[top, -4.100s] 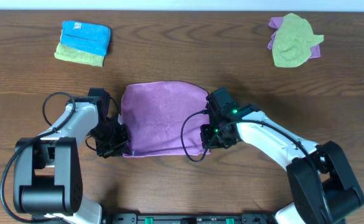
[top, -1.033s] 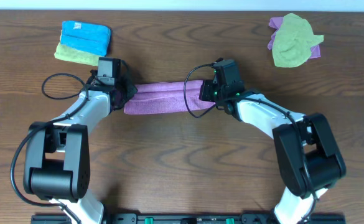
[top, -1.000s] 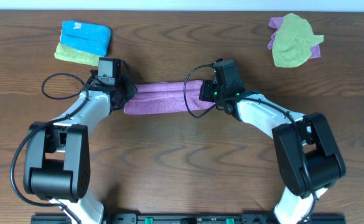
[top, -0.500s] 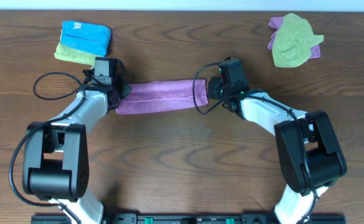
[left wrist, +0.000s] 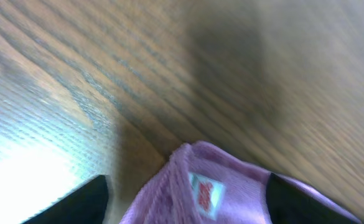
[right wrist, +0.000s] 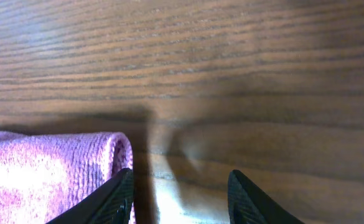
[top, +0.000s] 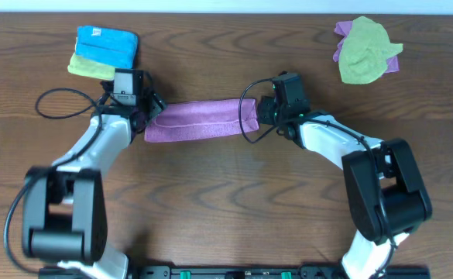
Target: Fold the cloth
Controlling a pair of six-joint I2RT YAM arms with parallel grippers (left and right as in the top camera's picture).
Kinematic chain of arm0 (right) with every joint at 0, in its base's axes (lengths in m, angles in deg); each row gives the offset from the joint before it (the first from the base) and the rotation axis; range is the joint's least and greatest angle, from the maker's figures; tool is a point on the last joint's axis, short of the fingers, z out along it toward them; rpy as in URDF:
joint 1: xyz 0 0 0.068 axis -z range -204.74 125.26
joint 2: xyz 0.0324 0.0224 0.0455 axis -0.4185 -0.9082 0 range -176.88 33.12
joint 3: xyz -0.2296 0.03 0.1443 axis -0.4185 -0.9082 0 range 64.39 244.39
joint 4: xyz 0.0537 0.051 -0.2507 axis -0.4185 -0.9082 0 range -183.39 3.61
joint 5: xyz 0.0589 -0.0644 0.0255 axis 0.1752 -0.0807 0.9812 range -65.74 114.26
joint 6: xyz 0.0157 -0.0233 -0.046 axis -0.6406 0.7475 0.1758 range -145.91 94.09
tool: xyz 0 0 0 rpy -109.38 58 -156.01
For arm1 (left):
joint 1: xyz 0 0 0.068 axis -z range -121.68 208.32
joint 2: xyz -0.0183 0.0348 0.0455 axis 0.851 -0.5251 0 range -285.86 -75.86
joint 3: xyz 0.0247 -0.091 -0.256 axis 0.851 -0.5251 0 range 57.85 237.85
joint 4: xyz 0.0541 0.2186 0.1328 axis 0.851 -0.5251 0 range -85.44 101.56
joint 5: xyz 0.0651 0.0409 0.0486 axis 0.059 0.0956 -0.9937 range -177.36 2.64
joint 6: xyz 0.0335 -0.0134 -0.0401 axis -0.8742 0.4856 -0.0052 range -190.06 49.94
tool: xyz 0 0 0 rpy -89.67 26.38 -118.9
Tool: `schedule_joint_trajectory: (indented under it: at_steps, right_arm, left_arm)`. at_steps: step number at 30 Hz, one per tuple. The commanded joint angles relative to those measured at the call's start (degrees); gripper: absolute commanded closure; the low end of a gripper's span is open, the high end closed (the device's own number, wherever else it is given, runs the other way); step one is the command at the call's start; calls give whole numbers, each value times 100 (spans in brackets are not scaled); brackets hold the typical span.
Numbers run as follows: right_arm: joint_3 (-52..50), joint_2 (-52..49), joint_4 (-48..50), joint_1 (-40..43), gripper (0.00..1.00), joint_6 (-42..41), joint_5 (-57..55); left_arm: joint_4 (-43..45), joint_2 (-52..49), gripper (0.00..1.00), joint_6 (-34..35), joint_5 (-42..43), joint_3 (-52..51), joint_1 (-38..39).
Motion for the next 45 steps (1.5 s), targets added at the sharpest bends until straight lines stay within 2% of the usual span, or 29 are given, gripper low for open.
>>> schedule_joint_trajectory:
  at_steps: [1, 3, 5, 9, 13, 16, 20, 27, 45]
  right_arm:
    - [74, 404, -125, 2, 51, -160, 46]
    - [74, 603, -317, 2, 50, -273, 52]
    - [74, 798, -516, 2, 50, -391, 125]
    - [74, 1040, -804, 2, 45, -673, 516]
    - [72, 1036, -1029, 2, 38, -1034, 787]
    - [72, 1036, -1145, 2, 36, -1084, 798]
    - [72, 1016, -1121, 2, 39, -1086, 798]
    - [72, 680, -903, 2, 39, -1346, 925]
    - [72, -315, -149, -50, 37, -1996, 1563]
  left_arm:
    - [-232, 597, 46, -111, 33, 81, -17]
    - [-476, 970, 82, -72, 369, 81, -17]
    - [-654, 1198, 94, 208, 577, 81, -13]
    - [-702, 1130, 94, 774, 894, 79, -11]
    - [-459, 457, 94, 951, 1340, 79, -7]
    - [-98, -101, 94, 1005, 1521, 81, -7]
    - [221, -595, 94, 1082, 1526, 81, -7]
    - [214, -1036, 94, 1078, 1526, 81, -7]
    - [168, -1119, 94, 1029, 1440, 81, -7]
